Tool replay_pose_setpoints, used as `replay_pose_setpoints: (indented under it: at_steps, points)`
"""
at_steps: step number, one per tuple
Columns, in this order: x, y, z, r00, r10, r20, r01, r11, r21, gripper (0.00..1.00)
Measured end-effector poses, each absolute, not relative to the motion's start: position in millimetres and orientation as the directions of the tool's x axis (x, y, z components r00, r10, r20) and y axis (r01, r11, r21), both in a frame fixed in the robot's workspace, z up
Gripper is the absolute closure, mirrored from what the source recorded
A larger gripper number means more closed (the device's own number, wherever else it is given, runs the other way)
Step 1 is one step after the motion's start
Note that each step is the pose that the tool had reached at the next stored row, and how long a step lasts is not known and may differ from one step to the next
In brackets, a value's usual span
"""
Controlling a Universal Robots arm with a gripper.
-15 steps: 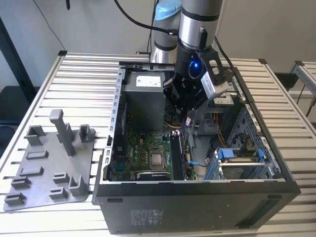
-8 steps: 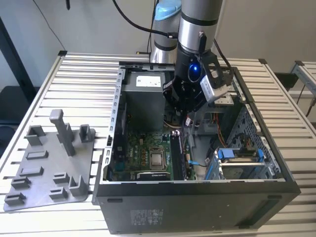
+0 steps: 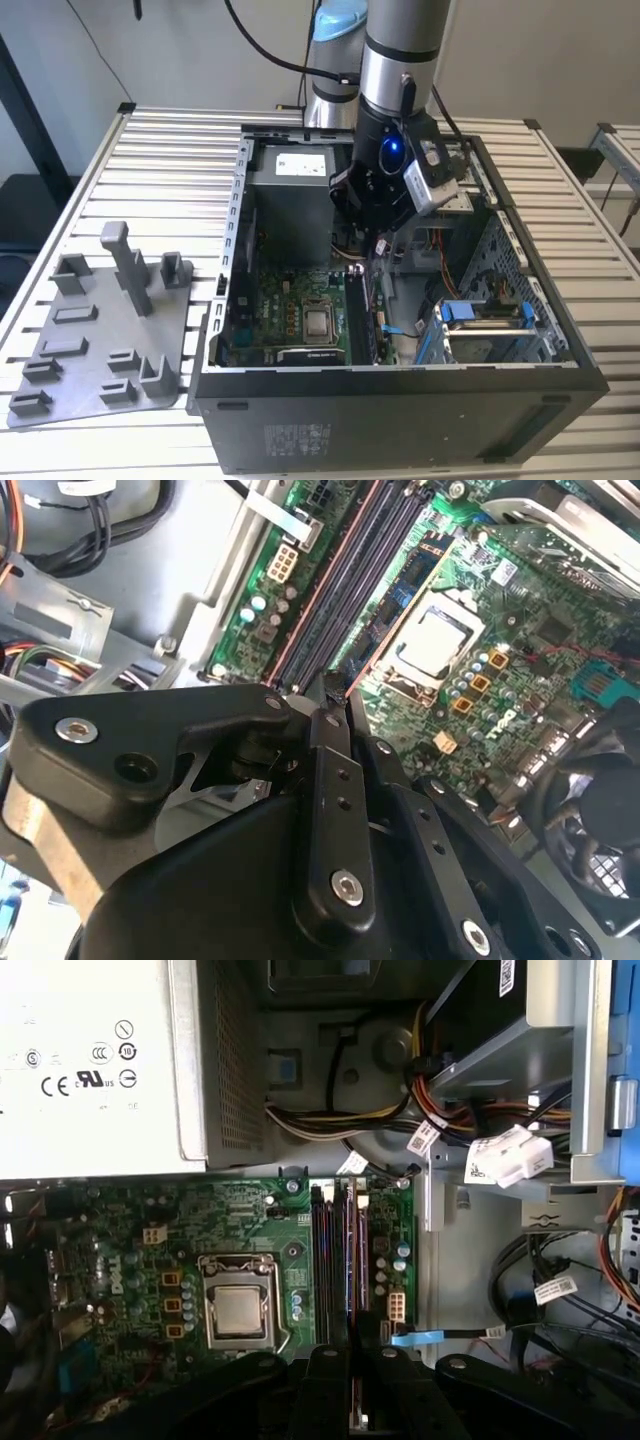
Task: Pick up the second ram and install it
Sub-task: 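Insert the second ram into the second slot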
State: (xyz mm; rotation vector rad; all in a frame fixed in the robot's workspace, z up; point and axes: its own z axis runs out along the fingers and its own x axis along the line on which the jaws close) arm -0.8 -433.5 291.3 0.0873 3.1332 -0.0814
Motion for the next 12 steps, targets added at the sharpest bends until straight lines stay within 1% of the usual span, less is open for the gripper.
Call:
replay_pose_setpoints:
  at_steps: [12]
  points:
    - [-0.4,-433.7,278.5,-0.998,0.057,-0.008,0.057,0.997,-0.052,0.86]
